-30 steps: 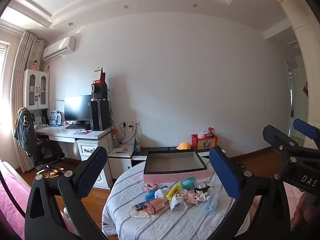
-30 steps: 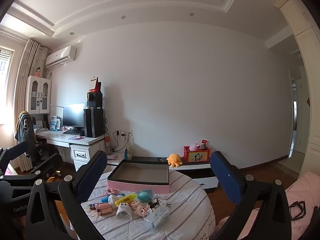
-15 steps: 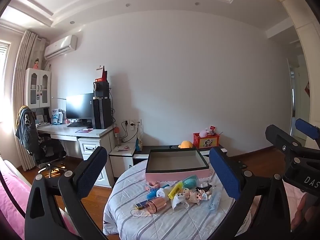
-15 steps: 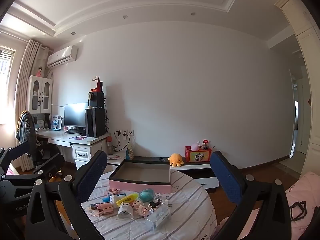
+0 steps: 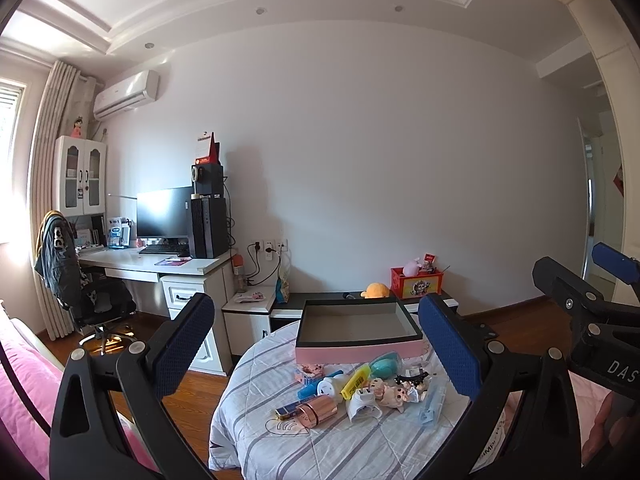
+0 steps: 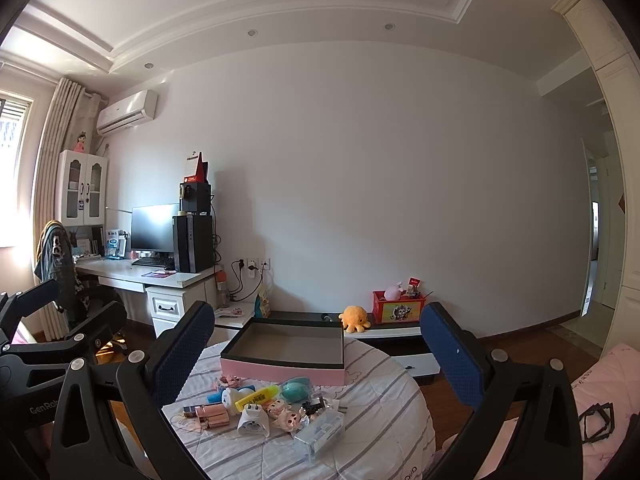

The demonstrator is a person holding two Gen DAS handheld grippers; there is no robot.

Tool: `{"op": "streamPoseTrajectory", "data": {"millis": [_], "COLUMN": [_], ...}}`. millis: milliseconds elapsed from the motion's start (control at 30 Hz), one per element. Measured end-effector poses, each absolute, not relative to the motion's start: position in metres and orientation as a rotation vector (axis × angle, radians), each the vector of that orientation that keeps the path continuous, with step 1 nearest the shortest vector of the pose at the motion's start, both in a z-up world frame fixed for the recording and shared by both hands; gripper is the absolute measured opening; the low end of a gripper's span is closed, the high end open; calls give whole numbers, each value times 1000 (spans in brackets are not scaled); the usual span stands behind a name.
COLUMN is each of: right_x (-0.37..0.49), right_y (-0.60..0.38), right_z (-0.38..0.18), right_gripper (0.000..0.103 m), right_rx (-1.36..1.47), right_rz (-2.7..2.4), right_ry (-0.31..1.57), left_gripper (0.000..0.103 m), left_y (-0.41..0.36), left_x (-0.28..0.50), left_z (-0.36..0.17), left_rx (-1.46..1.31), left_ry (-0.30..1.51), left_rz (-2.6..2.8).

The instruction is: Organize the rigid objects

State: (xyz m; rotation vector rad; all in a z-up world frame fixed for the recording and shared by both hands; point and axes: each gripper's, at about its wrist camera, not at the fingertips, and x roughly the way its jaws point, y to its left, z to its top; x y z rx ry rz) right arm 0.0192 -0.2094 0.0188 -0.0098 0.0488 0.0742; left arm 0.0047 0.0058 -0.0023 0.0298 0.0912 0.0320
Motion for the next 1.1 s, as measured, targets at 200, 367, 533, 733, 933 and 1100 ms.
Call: {"op": "streamPoseTrajectory", "data": {"millis": [200,367,533,733,933,1100], "right_x": [22,22,23,23,24,24], "right_y": [-211,-211,-211,-211,-211,-210], "right_z": [19,19,19,18,17,17], "right_gripper": [103,103,103,103,103,103], "right_rx": [-10,-10,-9,-11,-10,-12], "right_rz": [75,77,77,80,81,82], "right_ry": [54,54,55,57,62,62], "left_gripper": [103,103,103,103,103,103], "left_y": [5,4,4,5,7,6], "left_x": [5,6,5,4,3,3], "left_z": [-3,-4,-4,-3,-3,-4], "left_rx": [35,37,36,37,36,37], "left_ry": [91,92,92,92,93,94], "left_rz": [29,30,30,33,32,31]}}
